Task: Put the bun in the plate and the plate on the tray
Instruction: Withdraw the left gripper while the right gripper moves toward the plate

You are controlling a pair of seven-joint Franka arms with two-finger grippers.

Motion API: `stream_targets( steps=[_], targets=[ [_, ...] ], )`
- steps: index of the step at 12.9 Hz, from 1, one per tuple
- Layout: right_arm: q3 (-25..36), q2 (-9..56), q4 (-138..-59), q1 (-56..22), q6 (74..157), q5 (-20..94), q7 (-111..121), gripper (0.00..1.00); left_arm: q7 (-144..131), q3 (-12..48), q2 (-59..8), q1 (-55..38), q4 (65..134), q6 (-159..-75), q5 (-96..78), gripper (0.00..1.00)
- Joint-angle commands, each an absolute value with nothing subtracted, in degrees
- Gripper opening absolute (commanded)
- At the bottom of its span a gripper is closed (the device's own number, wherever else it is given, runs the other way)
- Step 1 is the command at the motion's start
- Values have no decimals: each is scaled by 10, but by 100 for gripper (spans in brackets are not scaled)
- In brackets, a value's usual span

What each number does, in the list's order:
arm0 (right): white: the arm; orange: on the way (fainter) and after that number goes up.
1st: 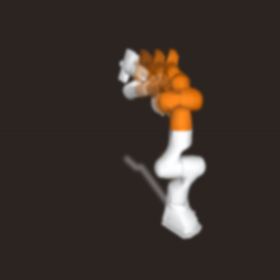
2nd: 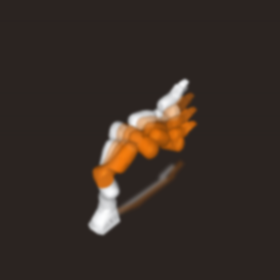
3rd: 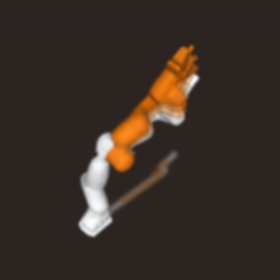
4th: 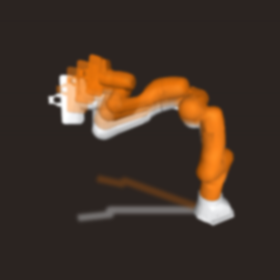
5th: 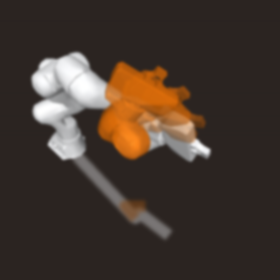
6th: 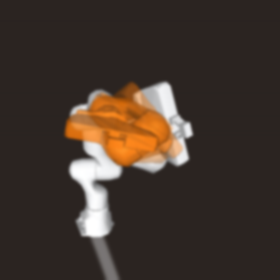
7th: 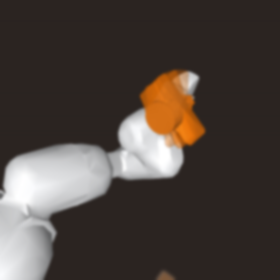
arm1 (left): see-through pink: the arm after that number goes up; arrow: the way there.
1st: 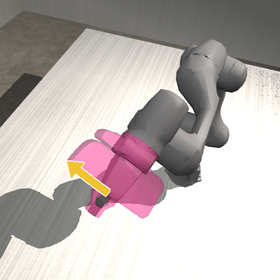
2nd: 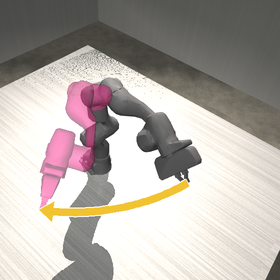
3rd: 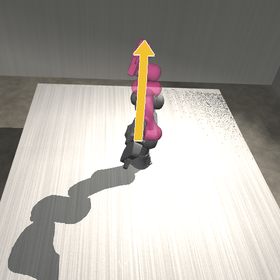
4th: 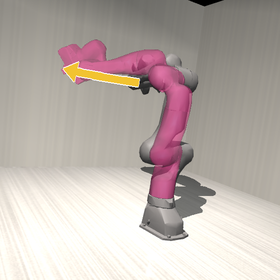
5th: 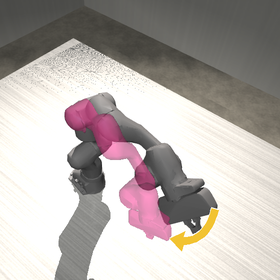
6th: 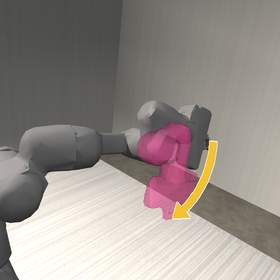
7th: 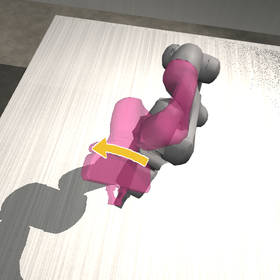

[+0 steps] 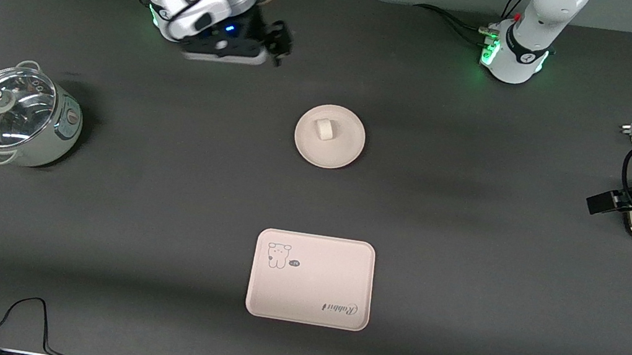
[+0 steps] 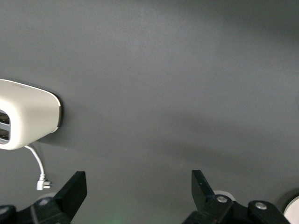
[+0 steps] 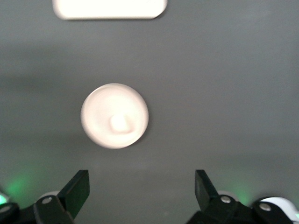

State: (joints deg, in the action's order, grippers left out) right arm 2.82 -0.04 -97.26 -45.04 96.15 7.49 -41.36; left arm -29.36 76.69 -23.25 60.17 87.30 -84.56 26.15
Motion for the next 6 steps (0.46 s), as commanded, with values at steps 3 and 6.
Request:
stream_targets(
  steps=[3,6],
  targets=[
    [36,-53,-1058,-483,1039,129,-412,100,-172,653,-210,538,789,-788,250,100],
    [36,-90,-1124,-483,1067,130,-396,100,-110,502,-194,428,763,-796,243,100]
  ],
)
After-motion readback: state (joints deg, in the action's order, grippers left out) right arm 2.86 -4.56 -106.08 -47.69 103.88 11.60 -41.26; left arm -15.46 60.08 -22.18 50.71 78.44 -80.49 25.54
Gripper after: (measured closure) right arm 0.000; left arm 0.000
